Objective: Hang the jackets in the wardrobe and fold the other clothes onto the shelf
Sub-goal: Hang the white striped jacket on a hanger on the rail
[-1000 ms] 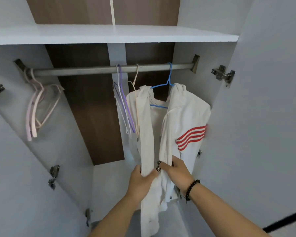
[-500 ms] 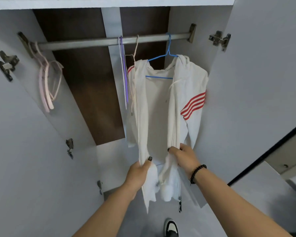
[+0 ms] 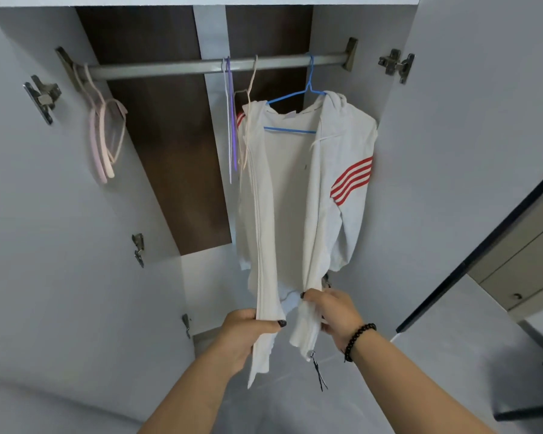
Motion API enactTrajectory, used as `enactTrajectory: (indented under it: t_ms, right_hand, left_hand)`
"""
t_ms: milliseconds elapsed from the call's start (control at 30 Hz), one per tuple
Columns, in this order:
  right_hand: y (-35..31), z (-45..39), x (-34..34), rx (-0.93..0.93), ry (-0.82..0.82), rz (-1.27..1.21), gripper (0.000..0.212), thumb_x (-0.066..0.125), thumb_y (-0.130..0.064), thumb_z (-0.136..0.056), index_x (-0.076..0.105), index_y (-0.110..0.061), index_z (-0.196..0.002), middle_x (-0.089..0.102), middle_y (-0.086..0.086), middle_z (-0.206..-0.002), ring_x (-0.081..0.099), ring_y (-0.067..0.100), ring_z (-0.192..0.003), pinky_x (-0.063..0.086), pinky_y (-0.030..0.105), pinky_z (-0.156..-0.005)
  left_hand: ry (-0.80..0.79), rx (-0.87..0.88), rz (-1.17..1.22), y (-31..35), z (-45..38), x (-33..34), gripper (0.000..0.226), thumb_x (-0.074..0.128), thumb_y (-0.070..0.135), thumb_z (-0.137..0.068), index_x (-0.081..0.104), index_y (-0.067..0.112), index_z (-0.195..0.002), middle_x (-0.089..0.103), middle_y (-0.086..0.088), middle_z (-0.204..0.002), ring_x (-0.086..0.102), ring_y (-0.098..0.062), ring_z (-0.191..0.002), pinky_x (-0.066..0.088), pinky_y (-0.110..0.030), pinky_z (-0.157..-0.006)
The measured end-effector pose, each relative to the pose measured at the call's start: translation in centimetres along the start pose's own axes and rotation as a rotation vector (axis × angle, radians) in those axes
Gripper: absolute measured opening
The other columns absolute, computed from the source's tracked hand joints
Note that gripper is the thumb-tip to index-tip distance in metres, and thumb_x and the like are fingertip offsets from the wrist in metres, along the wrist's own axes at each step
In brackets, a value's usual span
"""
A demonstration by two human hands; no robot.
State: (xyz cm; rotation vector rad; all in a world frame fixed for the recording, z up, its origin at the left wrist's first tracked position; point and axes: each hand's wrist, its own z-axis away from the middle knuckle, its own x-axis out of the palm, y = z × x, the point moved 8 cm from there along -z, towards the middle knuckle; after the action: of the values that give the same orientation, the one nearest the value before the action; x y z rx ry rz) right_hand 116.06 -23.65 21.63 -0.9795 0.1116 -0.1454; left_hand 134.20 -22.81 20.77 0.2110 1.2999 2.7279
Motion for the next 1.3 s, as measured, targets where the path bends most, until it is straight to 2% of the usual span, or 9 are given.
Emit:
enactTrajectory:
  t_ms: [100, 233, 400, 667, 867, 1000, 1100, 1167, 1300]
  right_hand:
    - [0.9, 1.0, -0.8, -0.02, -0.017, -0.086, 0.008, 0.066, -0.012, -0.083, 0.06, -0.006, -0.085, 0.064, 0.011, -0.079, 0.061, 0.027, -0.076, 0.051, 0.042, -0.073]
    - [2.0, 3.1, -1.6, -0.061, -0.028, -0.088, 0.009, 0.059, 0.005, -0.083, 0.063, -0.002, -0.079, 0.06, 0.015, -0.075, 0.052, 0.026, -0.067, 0.042, 0.036, -0.065]
    - [2.8, 5.2, -2.2, -0.069, -0.084, -0.141, 0.011, 0.062, 0.003, -0.085, 0.071, 0.001, -0.09, 0.072, 0.02, -0.09, 0.063, 0.023, -0.072, 0.053, 0.034, -0.067]
    - [2.2, 6.9, -3.7, -0.093, -0.13, -0.25, 0.007, 0.061, -0.002, -0.089, 0.067, 0.001, -0.089, 0.064, 0.015, -0.077, 0.056, 0.018, -0.061, 0.047, 0.029, -0.057]
    - [3.1, 6.6, -4.3, -0.037, -0.178, -0.327, 0.021, 0.049, -0.009, -0.095, 0.07, -0.006, -0.096, 0.069, 0.006, -0.083, 0.062, 0.016, -0.074, 0.052, 0.028, -0.066]
    - [3.4, 5.8, -4.6, 0.04, -0.206, -0.501, 0.019, 0.052, -0.004, -0.094, 0.07, -0.005, -0.097, 0.067, 0.006, -0.08, 0.059, 0.015, -0.072, 0.051, 0.025, -0.064]
    - [3.4, 5.3, -4.3, 0.119, -0.301, -0.654, 0.016, 0.055, -0.002, -0.091, 0.071, -0.003, -0.094, 0.066, 0.008, -0.08, 0.059, 0.014, -0.067, 0.051, 0.022, -0.06]
    - [3.8, 4.8, -4.0, 0.193, -0.327, -0.746, 0.016, 0.055, -0.001, -0.09, 0.07, -0.001, -0.093, 0.068, 0.01, -0.081, 0.063, 0.015, -0.068, 0.053, 0.023, -0.06]
    - [5.4, 4.3, -3.4, 0.369, -0.256, -0.843, 0.014, 0.058, 0.011, -0.079, 0.064, 0.01, -0.092, 0.068, 0.022, -0.083, 0.064, 0.025, -0.077, 0.058, 0.027, -0.053]
  left_hand:
    - [0.076, -0.003, 0.049, -1.2, 1.2, -0.2, 0.026, 0.076, 0.014, -0.082, 0.07, 0.001, -0.104, 0.071, -0.024, -0.103, 0.067, -0.041, -0.098, 0.054, -0.052, -0.083]
    - [0.001, -0.084, 0.322, -3.5, 2.7, 1.8, 0.028, 0.071, 0.028, -0.086, 0.068, 0.015, -0.111, 0.072, -0.013, -0.11, 0.065, -0.033, -0.103, 0.052, -0.053, -0.074]
    - [-0.068, 0.02, 0.72, -3.2, 3.6, 5.4, 0.039, 0.072, 0.02, -0.079, 0.065, 0.003, -0.113, 0.07, -0.017, -0.115, 0.069, -0.033, -0.101, 0.058, -0.049, -0.08]
    - [0.034, 0.108, 0.635, -1.3, 4.3, 8.3, 0.043, 0.059, 0.036, -0.094, 0.069, -0.005, -0.104, 0.074, -0.017, -0.101, 0.072, -0.027, -0.093, 0.058, -0.031, -0.074]
    - [0.083, 0.161, 0.438, -1.4, 4.8, 9.6, 0.023, 0.069, -0.005, -0.083, 0.07, -0.006, -0.105, 0.074, -0.017, -0.101, 0.073, -0.018, -0.091, 0.058, -0.02, -0.077]
    - [0.136, 0.141, 0.464, -1.4, 4.4, 11.1, 0.019, 0.073, -0.013, -0.075, 0.072, -0.005, -0.092, 0.075, -0.014, -0.085, 0.074, -0.014, -0.075, 0.056, -0.015, -0.062]
    - [0.136, 0.081, 0.516, -1.5, 3.8, 11.8, 0.017, 0.071, -0.017, -0.074, 0.068, -0.006, -0.087, 0.074, -0.012, -0.079, 0.072, -0.013, -0.066, 0.058, -0.02, -0.073]
    - [0.113, 0.031, 0.525, -1.6, 3.5, 12.1, 0.016, 0.069, -0.016, -0.077, 0.065, -0.005, -0.087, 0.072, -0.012, -0.079, 0.071, -0.013, -0.067, 0.057, -0.024, -0.081]
    - [0.046, -0.097, 0.565, -2.6, 3.0, 12.6, 0.019, 0.066, -0.017, -0.079, 0.061, -0.007, -0.095, 0.066, -0.018, -0.09, 0.067, -0.022, -0.081, 0.059, -0.022, -0.063]
